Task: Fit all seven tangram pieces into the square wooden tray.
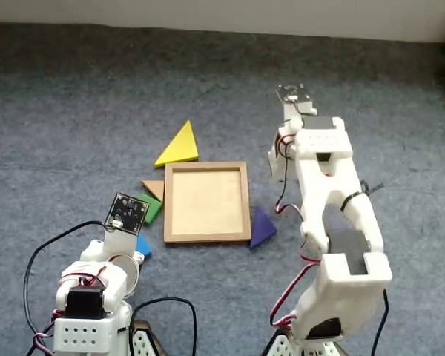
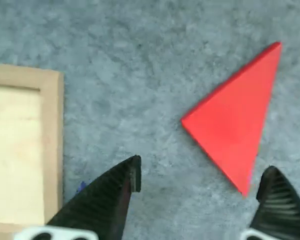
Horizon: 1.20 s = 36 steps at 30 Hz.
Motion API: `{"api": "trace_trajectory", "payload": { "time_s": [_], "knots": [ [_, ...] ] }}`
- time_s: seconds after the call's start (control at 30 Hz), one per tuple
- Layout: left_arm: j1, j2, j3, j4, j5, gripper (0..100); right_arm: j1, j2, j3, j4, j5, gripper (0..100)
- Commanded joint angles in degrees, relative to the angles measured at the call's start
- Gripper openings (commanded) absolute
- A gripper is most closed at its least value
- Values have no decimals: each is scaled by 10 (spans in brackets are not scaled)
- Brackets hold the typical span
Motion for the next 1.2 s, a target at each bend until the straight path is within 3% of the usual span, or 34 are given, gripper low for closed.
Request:
{"api": "trace_trajectory", "payload": {
  "time_s": [0.0, 0.57, 0.77, 1.17],
  "knots": [
    [-7, -5, 12, 3, 5, 7, 27, 34, -77, -7, -4, 358],
    [-7, -5, 12, 3, 5, 7, 49, 168, -196, 33, -3, 354],
    [-7, -5, 12, 3, 5, 7, 56, 194, -223, 33, -2, 259],
    [-7, -5, 12, 3, 5, 7, 58, 190, -228, 50, 30, 198]
  ]
}}
